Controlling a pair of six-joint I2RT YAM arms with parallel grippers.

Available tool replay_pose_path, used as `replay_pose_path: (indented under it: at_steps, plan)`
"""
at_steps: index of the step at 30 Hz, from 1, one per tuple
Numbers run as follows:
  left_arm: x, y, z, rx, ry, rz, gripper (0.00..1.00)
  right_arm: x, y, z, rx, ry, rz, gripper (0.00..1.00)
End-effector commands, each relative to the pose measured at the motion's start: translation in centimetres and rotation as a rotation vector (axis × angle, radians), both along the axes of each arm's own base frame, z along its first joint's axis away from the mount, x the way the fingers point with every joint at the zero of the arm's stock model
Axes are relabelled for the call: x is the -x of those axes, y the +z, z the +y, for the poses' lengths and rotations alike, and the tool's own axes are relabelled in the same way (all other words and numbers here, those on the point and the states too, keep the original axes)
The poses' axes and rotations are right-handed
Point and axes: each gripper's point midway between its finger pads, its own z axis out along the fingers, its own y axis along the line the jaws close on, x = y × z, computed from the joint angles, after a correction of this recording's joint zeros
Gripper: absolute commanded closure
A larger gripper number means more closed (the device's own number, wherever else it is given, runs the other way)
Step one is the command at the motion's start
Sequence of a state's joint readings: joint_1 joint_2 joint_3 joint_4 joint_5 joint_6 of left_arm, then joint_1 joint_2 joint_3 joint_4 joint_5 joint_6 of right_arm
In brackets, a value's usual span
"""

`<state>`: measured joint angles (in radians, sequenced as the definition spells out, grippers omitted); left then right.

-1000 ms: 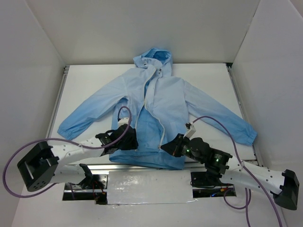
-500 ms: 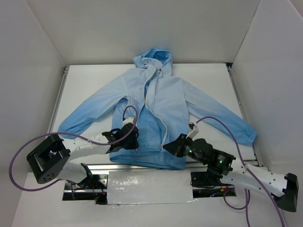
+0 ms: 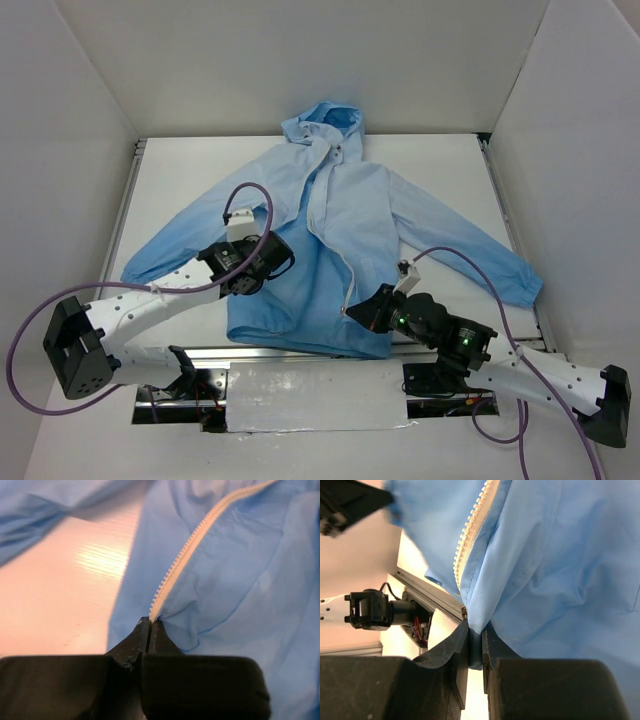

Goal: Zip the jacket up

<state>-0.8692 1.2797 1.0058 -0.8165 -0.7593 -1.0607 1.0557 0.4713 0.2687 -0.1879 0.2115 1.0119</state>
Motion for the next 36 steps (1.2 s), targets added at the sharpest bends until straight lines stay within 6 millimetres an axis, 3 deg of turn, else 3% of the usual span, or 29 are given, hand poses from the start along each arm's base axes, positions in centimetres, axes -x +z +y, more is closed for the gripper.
replay_pose_path:
  at_steps: [1, 4, 6, 8, 12, 13, 21, 29, 32, 36]
  plan:
    - [1.5, 2.3, 6.1, -0.28, 0.102, 0.005, 1.0, -0.8, 1.5, 0.0, -0.003, -0.024, -0.038, 1.0]
    - [1.6, 2.0, 5.7, -0.35, 0.067, 0.059, 1.0, -0.8, 1.6, 0.0, 0.005, -0.026, -0.037, 1.0]
    - [1.2, 1.1, 3.9, -0.368, 0.018, 0.101, 1.0, -0.8, 1.4, -0.1, 0.014, -0.028, -0.032, 1.0]
    - [1.3, 0.2, 0.9, -0.377, -0.086, 0.119, 0.97, -0.9, 1.4, -0.3, 0.017, -0.034, -0.035, 1.0]
    - [1.4, -2.3, -8.2, -0.22, -0.295, 0.139, 0.94, -1.0, 1.4, -0.7, 0.033, -0.052, -0.031, 1.0]
    - [1.9, -2.5, -9.7, -0.207, -0.352, 0.143, 0.94, -1.0, 1.4, -0.8, 0.031, -0.053, -0.029, 1.0]
    - [2.8, -5.0, -18.3, -0.027, -0.52, 0.142, 0.88, -0.7, 0.7, -1.7, 0.044, -0.076, -0.014, 1.0]
    - [4.1, -9.4, -21.3, 0.098, -0.589, 0.21, 0.8, -0.7, 0.9, -2.7, 0.047, -0.101, -0.021, 1.0]
    - [5.0, -11.2, -21.6, 0.133, -0.6, 0.256, 0.76, -0.7, 1.0, -2.9, 0.042, -0.109, -0.02, 1.0]
    - [5.2, -10.4, -21.4, 0.179, -0.584, 0.233, 0.68, -0.6, 1.3, -3.3, 0.032, -0.114, -0.023, 1.0]
